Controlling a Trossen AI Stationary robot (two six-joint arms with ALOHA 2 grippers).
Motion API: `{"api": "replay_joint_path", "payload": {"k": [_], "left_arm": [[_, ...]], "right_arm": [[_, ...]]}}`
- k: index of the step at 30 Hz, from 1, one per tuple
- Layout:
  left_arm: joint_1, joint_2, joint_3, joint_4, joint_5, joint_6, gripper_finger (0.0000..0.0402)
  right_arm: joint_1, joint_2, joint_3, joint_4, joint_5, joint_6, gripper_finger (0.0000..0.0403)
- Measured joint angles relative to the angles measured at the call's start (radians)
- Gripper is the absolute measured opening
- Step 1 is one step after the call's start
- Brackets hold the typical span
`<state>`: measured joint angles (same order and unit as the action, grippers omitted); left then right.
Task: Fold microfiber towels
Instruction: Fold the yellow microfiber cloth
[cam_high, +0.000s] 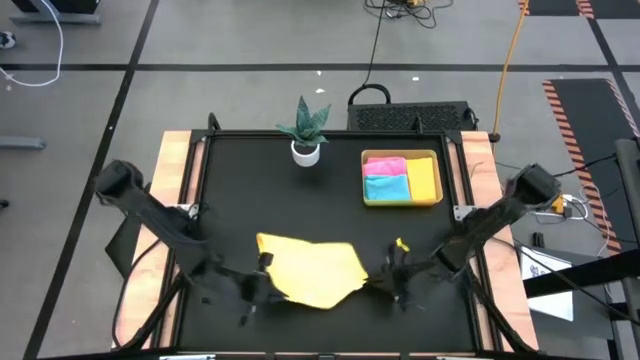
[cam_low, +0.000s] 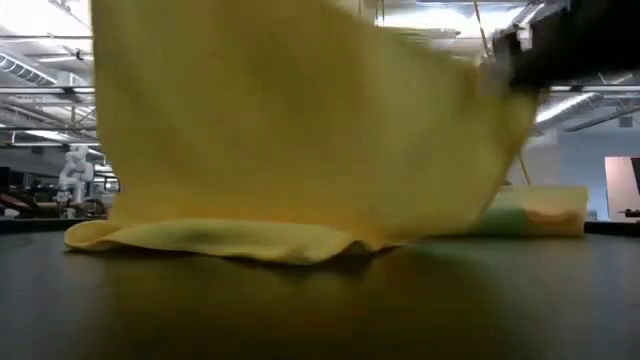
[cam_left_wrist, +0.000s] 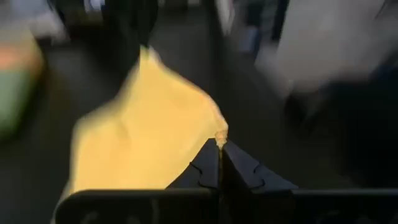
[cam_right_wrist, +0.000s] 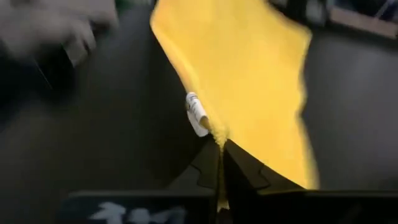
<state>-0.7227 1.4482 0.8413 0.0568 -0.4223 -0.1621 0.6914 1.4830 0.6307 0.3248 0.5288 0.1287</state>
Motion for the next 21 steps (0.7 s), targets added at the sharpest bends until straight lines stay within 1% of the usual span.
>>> {"api": "replay_joint_path", "payload": {"k": [2, 4, 6, 10, 12, 14, 16, 18, 21], "left_arm": [[-0.030, -0.081, 0.002, 0.068, -0.016, 0.011, 0.0008], [-0.070, -0.156, 0.002, 0.133, -0.020, 0.031, 0.0011], [-0.108, -0.208, 0.002, 0.251, -0.007, 0.068, 0.0009], [-0.183, -0.267, 0.002, 0.440, -0.001, 0.192, 0.0006], [-0.195, -0.280, 0.002, 0.488, -0.031, 0.266, 0.0010], [-0.196, -0.291, 0.002, 0.482, -0.095, 0.308, 0.0011], [-0.185, -0.295, 0.002, 0.435, -0.187, 0.314, 0.0006], [-0.156, -0.295, 0.002, 0.340, -0.277, 0.314, 0.0005], [-0.098, -0.294, 0.002, 0.156, -0.379, 0.255, 0.0009]], "right_arm": [[0.027, -0.063, 0.042, -0.001, 0.001, -0.023, 0.0004], [0.063, -0.122, 0.091, 0.032, -0.005, -0.050, 0.0003], [0.102, -0.172, 0.133, 0.086, -0.014, -0.091, 0.0004], [0.149, -0.220, 0.195, 0.223, -0.110, -0.177, 0.0002], [0.157, -0.234, 0.221, 0.276, -0.127, -0.184, 0.0002], [0.158, -0.254, 0.235, 0.269, -0.126, -0.185, 0.0001], [0.145, -0.276, 0.237, 0.229, -0.112, -0.176, 0.0001], [0.120, -0.300, 0.237, 0.142, -0.049, -0.136, 0.0001], [0.067, -0.328, 0.237, -0.058, 0.078, -0.065, 0.0001]]}}
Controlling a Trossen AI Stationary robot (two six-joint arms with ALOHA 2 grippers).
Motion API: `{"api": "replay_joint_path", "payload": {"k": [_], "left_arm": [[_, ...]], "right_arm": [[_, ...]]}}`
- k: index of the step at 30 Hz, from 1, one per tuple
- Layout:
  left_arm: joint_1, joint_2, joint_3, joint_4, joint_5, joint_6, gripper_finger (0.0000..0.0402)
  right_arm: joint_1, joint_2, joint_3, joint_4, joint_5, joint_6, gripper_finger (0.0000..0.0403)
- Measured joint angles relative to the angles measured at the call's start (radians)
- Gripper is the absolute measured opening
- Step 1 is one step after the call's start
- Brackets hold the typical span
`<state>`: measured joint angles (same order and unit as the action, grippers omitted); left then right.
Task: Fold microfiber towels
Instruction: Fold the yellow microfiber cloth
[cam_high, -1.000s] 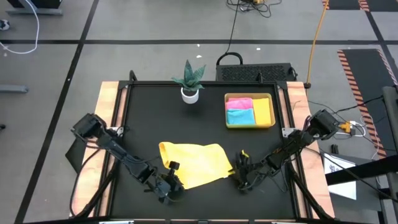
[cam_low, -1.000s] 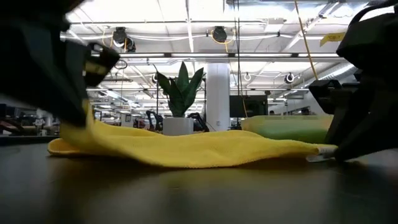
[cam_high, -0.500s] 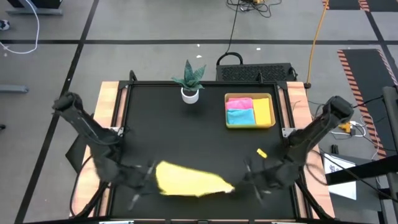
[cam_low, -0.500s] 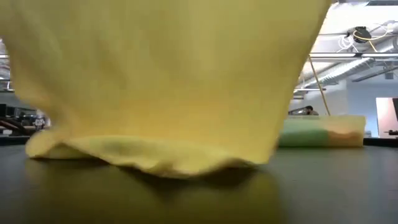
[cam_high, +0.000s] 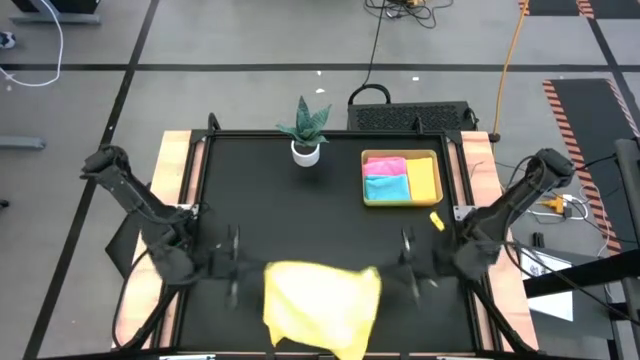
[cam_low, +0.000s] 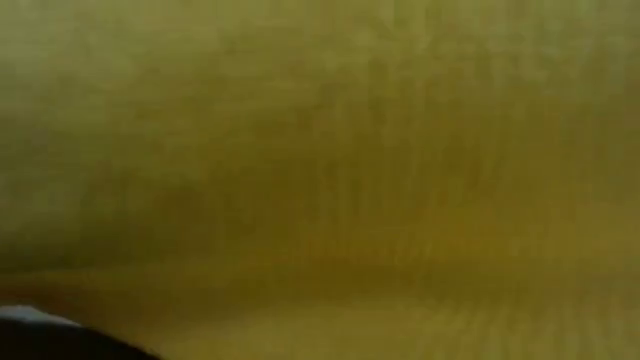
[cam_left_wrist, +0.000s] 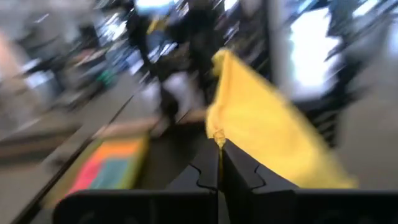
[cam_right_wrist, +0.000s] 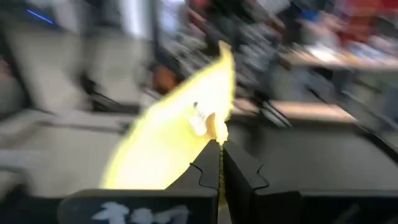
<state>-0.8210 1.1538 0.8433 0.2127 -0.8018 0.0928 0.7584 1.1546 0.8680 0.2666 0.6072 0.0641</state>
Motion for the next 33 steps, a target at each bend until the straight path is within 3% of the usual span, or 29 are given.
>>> {"api": "replay_joint_path", "payload": {"k": [3, 8, 14, 17, 19, 25, 33], "left_arm": [[0.078, 0.001, 0.000, -0.217, -0.062, -0.108, 0.0005], [0.248, 0.006, -0.007, -0.483, -0.121, -0.255, 0.0009], [0.455, 0.005, -0.120, -0.407, -0.122, -0.173, 0.0007], [0.517, 0.005, -0.194, -0.314, -0.071, -0.113, 0.0008], [0.530, 0.006, -0.237, -0.253, -0.017, -0.080, 0.0004], [0.484, 0.006, -0.302, -0.201, 0.217, -0.028, 0.0008], [0.378, 0.008, -0.420, -0.169, 0.348, -0.209, 0.0010]], "right_arm": [[-0.076, -0.015, 0.000, -0.194, 0.098, 0.088, 0.0001], [-0.261, -0.018, -0.021, -0.425, 0.124, 0.187, 0.0001], [-0.483, -0.018, -0.150, -0.370, 0.123, 0.115, 0.0000], [-0.543, -0.018, -0.217, -0.289, 0.123, 0.060, 0.0000], [-0.550, -0.017, -0.251, -0.242, 0.112, 0.038, 0.0000], [-0.501, 0.007, -0.328, -0.088, -0.123, 0.060, 0.0000], [-0.381, 0.180, -0.358, 0.011, -0.260, 0.162, 0.0000]]}}
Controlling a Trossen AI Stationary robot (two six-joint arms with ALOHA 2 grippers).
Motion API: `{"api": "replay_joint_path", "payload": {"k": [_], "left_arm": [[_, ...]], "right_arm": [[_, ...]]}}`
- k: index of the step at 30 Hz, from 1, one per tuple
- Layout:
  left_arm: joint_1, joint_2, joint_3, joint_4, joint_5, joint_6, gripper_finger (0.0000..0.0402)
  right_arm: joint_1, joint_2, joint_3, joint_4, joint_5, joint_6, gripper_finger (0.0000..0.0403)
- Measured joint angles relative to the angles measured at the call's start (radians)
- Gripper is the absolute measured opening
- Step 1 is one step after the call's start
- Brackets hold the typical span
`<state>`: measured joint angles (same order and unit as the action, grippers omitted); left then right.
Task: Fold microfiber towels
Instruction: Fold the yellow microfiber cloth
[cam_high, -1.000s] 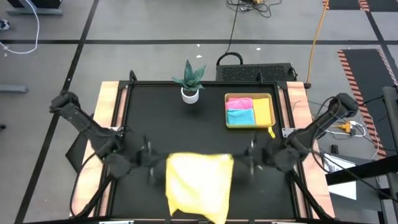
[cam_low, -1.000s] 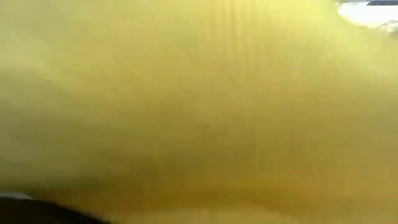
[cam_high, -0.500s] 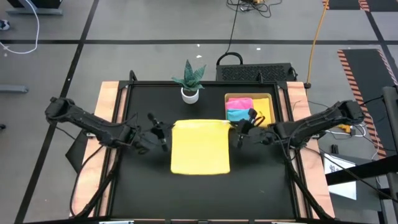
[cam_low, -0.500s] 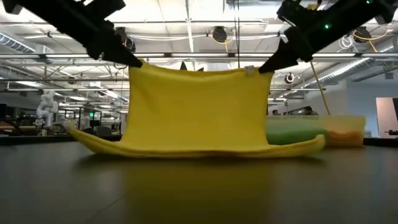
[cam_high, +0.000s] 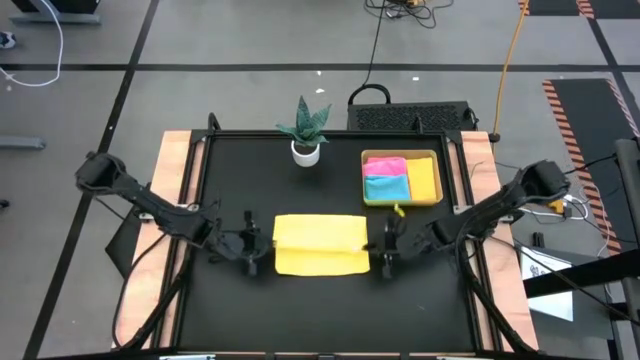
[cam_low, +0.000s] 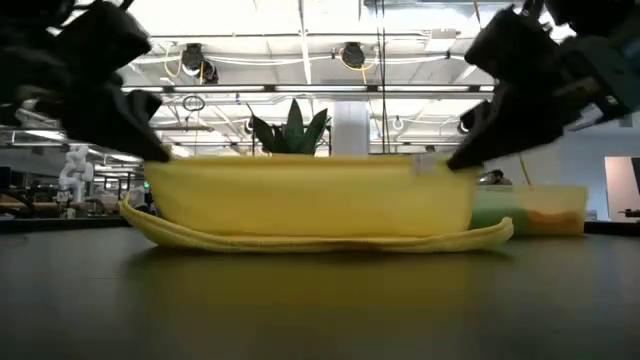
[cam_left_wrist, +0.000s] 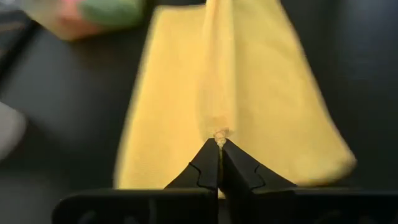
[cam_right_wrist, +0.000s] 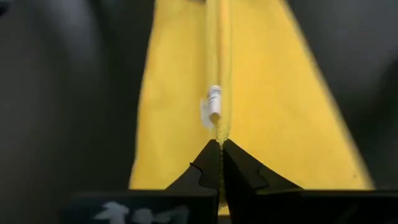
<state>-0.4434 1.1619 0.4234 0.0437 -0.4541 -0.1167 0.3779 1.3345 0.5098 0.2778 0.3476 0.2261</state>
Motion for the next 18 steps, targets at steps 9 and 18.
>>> {"api": "replay_joint_path", "payload": {"k": [9, 18], "left_arm": [[-0.129, 0.011, -0.130, 0.271, -0.011, -0.088, 0.0010], [-0.089, 0.009, -0.059, 0.329, -0.491, 0.235, 0.0010]], "right_arm": [[0.051, 0.155, 0.000, 0.096, -0.036, -0.012, 0.0000], [0.047, -0.018, 0.000, 0.106, 0.550, -0.373, 0.0000]]}}
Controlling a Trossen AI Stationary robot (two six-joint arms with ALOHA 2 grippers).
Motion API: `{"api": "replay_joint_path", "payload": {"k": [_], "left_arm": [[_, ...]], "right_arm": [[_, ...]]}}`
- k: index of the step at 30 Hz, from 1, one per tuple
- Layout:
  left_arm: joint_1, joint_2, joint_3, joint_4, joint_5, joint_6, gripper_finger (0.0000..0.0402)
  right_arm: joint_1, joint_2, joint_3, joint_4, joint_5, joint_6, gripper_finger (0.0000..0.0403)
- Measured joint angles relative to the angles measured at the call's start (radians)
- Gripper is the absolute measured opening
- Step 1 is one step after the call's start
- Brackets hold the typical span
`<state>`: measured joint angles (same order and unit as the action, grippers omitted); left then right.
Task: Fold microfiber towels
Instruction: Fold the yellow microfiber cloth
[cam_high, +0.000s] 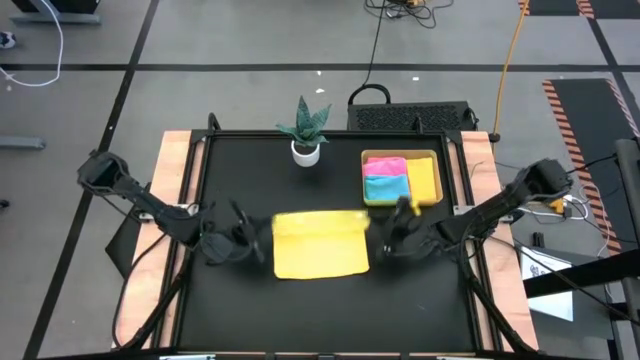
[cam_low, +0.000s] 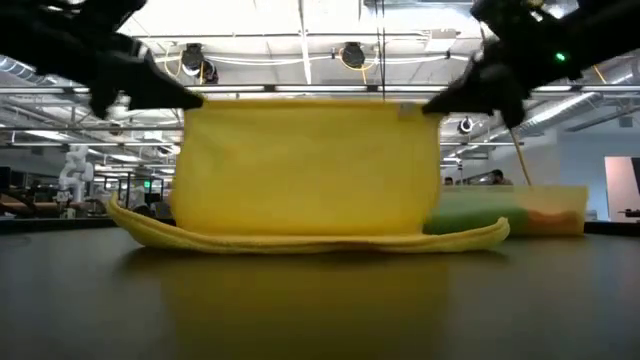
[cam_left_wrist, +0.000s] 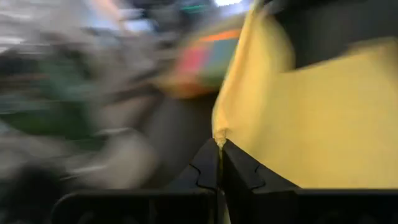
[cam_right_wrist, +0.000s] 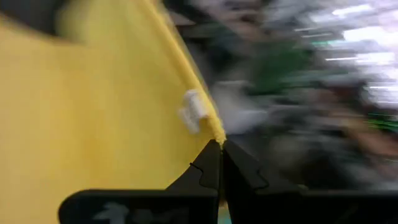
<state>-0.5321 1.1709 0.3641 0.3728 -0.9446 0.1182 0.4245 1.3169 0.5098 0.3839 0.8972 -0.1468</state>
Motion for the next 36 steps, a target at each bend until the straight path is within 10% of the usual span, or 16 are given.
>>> {"api": "replay_joint_path", "payload": {"k": [5, 11, 18, 36], "left_arm": [[0.090, -0.001, 0.022, 0.008, -0.143, 0.111, 0.0006], [0.133, 0.030, -0.019, -0.014, 0.320, -0.043, 0.0004], [0.047, 0.129, -0.036, -0.013, 0.499, -0.196, 0.0004], [-0.081, 0.235, 0.056, -0.016, 0.503, -0.168, 0.0005]], "right_arm": [[-0.019, -0.074, 0.004, 0.068, 0.257, -0.208, 0.0000], [-0.025, -0.052, 0.000, -0.070, -0.154, -0.049, 0.0000], [0.005, 0.084, 0.000, -0.128, -0.506, 0.210, 0.0000], [0.032, 0.236, 0.000, -0.002, -0.619, 0.319, 0.0000]]}}
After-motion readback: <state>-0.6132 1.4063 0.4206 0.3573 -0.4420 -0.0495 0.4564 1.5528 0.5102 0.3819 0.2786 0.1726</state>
